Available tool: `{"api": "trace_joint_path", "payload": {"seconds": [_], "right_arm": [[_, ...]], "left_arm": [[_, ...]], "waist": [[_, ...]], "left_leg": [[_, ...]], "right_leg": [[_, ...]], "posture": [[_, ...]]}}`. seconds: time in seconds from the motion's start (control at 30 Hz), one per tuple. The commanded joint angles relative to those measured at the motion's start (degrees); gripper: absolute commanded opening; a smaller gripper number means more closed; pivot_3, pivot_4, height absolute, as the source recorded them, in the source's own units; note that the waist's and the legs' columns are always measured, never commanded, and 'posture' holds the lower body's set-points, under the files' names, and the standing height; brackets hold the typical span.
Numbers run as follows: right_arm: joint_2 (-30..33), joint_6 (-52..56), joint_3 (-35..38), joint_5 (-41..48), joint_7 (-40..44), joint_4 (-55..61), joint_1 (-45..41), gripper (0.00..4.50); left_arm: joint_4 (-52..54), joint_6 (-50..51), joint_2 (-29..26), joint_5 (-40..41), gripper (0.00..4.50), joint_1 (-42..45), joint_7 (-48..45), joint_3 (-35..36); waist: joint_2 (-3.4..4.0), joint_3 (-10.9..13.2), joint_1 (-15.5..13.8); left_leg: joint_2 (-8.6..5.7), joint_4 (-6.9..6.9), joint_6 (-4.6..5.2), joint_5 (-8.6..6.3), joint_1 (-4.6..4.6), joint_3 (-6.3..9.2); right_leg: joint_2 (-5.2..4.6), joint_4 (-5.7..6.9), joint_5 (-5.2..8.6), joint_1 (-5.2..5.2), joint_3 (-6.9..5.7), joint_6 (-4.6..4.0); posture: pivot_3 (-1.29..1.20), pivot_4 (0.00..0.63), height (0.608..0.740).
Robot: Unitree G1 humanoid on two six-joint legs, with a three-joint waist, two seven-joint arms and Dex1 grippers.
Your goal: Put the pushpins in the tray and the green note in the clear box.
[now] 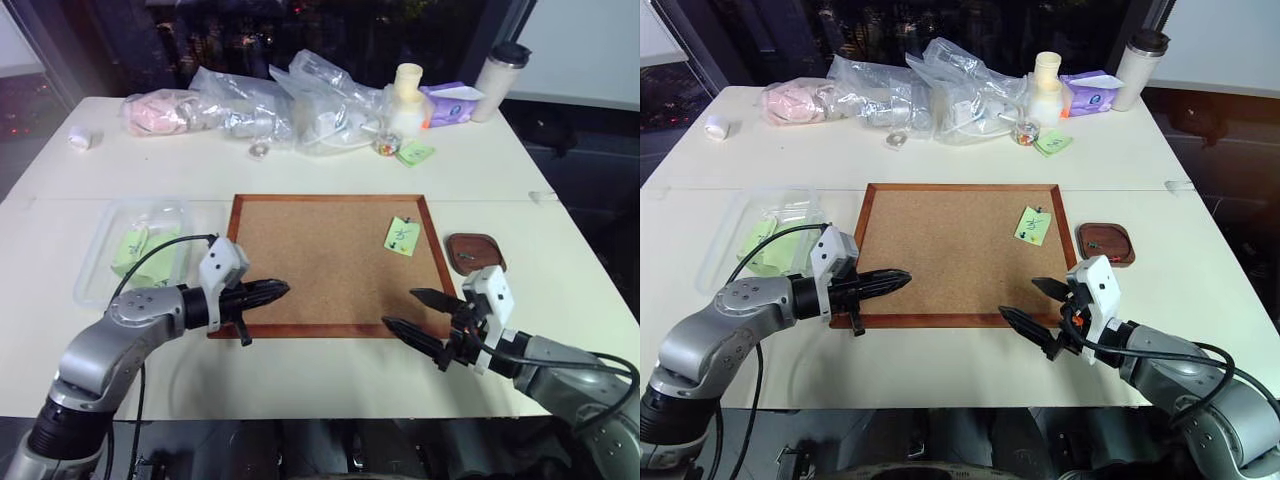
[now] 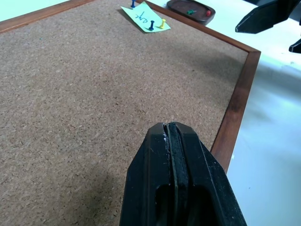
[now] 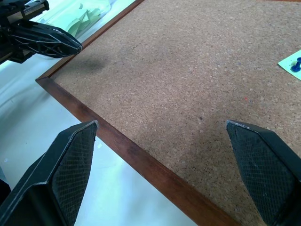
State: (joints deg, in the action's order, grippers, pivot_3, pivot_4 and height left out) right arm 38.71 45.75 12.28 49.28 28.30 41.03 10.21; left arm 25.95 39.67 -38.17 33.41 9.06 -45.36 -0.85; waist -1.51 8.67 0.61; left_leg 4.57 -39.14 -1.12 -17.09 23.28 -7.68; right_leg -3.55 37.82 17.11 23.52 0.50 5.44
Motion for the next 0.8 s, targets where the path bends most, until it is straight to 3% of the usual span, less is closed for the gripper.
{"api": "trace_joint_path", "payload": {"seconds": [0.03, 0.8], "right_arm": [[0.1, -0.6, 0.9, 0.7, 0.0, 1.7, -0.6, 4.5], [-0.3, 0.6, -0.4, 0.6, -2.9, 1.8, -1.7, 4.5]], "left_arm": [[1.2, -0.2, 0.2, 1.0, 0.08, 0.5, 0.0, 1.1], [-5.1, -1.3, -0.2, -0.6, 0.08, 6.7, -3.1, -0.7]], "waist": [[0.0, 0.0, 0.0], [0.0, 0.0, 0.0]], "left_leg": [[0.0, 0.0, 0.0, 0.0, 0.0, 0.0], [0.0, 0.0, 0.0, 0.0, 0.0, 0.0]], "right_leg": [[0.0, 0.0, 0.0, 0.0, 0.0, 0.0], [0.01, 0.0, 0.0, 0.0, -0.01, 0.0]], "posture": [[0.0, 0.15, 0.734], [0.0, 0.15, 0.734]]}}
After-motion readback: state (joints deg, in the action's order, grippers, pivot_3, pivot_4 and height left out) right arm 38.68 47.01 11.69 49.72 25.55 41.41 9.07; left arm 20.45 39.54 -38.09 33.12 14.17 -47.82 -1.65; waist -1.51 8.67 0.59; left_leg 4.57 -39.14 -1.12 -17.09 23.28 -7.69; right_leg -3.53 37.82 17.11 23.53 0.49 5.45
